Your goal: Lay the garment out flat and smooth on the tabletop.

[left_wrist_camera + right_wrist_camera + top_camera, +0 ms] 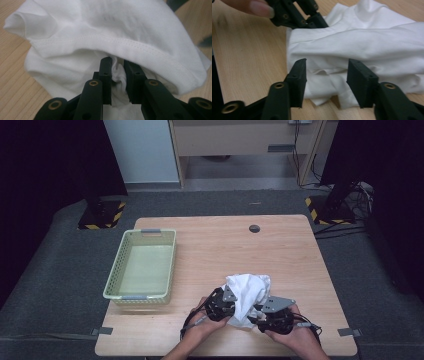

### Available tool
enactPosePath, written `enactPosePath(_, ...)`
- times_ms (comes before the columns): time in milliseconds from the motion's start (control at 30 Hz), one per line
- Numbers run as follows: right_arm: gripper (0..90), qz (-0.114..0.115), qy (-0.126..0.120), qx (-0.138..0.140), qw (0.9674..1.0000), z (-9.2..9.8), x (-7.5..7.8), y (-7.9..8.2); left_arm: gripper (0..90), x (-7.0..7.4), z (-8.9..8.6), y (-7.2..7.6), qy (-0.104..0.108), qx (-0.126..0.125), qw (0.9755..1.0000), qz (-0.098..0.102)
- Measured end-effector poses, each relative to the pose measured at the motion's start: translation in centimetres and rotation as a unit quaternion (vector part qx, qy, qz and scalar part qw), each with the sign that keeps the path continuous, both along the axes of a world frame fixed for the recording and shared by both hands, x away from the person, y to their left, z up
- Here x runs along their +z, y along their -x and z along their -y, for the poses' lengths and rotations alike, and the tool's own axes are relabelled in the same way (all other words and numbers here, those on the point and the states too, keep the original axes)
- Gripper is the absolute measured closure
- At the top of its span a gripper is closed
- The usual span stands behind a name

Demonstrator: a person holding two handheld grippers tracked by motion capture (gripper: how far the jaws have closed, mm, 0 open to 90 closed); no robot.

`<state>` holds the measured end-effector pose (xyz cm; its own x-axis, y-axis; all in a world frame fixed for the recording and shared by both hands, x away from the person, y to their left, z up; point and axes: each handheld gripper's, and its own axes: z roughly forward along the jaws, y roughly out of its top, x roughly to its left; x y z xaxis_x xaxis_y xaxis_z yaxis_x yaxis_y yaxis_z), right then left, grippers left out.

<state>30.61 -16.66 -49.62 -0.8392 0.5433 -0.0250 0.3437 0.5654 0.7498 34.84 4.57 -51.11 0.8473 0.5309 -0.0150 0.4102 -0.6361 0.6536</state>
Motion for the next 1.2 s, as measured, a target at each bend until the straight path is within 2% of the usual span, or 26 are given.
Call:
enactPosePath(167,37.7,0.001,0.007,0.015,0.9999,-1.1,-0.4,0.5,73.5,-0.2,0.4,0.0,0.000,0.008,0.9999,0.009)
enactPosePath(300,32.5,0.007,0.019,0.015,0.9997,-2.1,-0.8,0.7,69.1,-0.2,0.5,0.1,0.004,0.011,0.9999,0.007)
enactPosePath(400,41.5,0.014,0.029,0.012,0.9994,-2.6,-1.1,0.6,68.4,-0.2,0.5,0.1,0.006,0.011,0.9999,0.003)
enactPosePath(467,56.2,0.016,0.034,0.004,0.9993,-2.6,-1.3,0.4,68.5,-0.2,0.3,0.2,0.006,0.011,0.9999,0.003)
enactPosePath(567,76.8,0.006,0.018,-0.010,0.9998,-2.0,-1.3,0.0,68.7,-0.1,0.2,0.3,0.003,0.010,0.9999,0.003)
enactPosePath(633,83.1,0.001,-0.001,-0.023,0.9997,-1.4,-0.9,-0.3,68.7,-0.1,0.2,0.4,0.000,0.008,1.0000,0.005)
enactPosePath(767,86.5,-0.001,-0.033,-0.050,0.9982,0.3,0.2,-0.9,68.1,0.0,0.3,0.8,-0.004,0.001,1.0000,0.000)
enactPosePath(933,87.1,-0.009,-0.031,-0.087,0.9957,3.1,0.3,-2.0,63.0,0.1,0.5,1.5,-0.002,-0.011,0.9999,-0.010)
enactPosePath(1000,87.2,-0.018,-0.023,-0.102,0.9944,3.9,-0.2,-2.7,59.8,0.4,0.3,1.7,-0.005,-0.009,0.9999,-0.001)
enactPosePath(1067,87.2,-0.029,-0.018,-0.111,0.9932,4.4,-0.8,-3.2,58.5,1.1,-0.3,1.6,-0.010,-0.005,0.9997,0.021)
enactPosePath(1133,87.2,-0.039,-0.016,-0.120,0.9919,4.8,-1.2,-3.7,58.6,1.8,-1.2,1.3,0.004,0.007,0.9997,0.024)
enactPosePath(1200,87.2,-0.045,-0.013,-0.126,0.9909,5.0,-1.5,-4.0,58.4,2.0,-2.1,1.0,0.004,0.018,0.9994,0.028)
